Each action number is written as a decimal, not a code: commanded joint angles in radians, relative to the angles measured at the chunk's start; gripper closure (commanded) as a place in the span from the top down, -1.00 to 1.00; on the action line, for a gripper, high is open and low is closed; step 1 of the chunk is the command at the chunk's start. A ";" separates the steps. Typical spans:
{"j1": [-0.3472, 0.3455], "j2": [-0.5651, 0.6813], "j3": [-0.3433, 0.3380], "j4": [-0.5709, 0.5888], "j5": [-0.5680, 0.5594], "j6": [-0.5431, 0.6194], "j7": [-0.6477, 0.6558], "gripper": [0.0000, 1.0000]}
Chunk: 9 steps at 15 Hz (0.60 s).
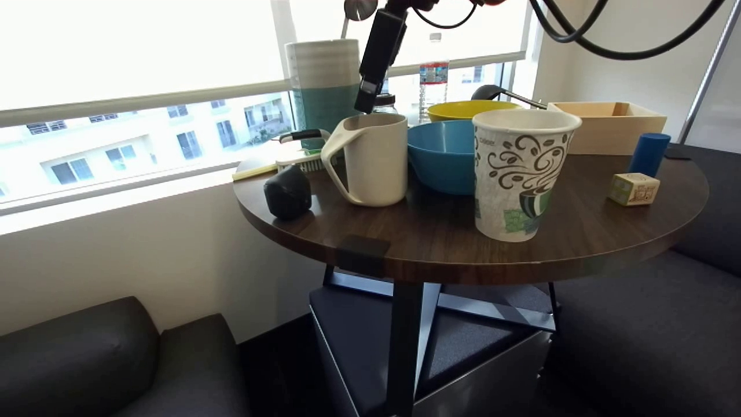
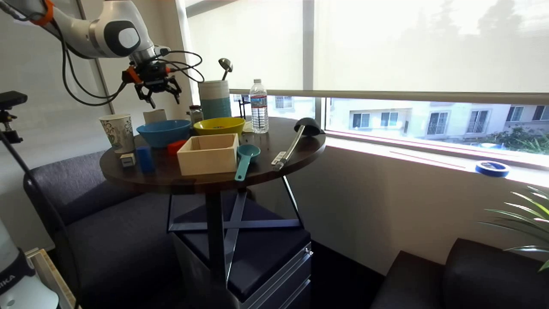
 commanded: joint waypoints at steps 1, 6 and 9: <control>-0.028 0.029 0.026 0.054 0.052 -0.058 0.014 1.00; -0.056 0.028 0.033 0.071 0.014 -0.169 0.028 0.47; -0.055 0.042 0.035 0.080 0.053 -0.232 0.004 0.80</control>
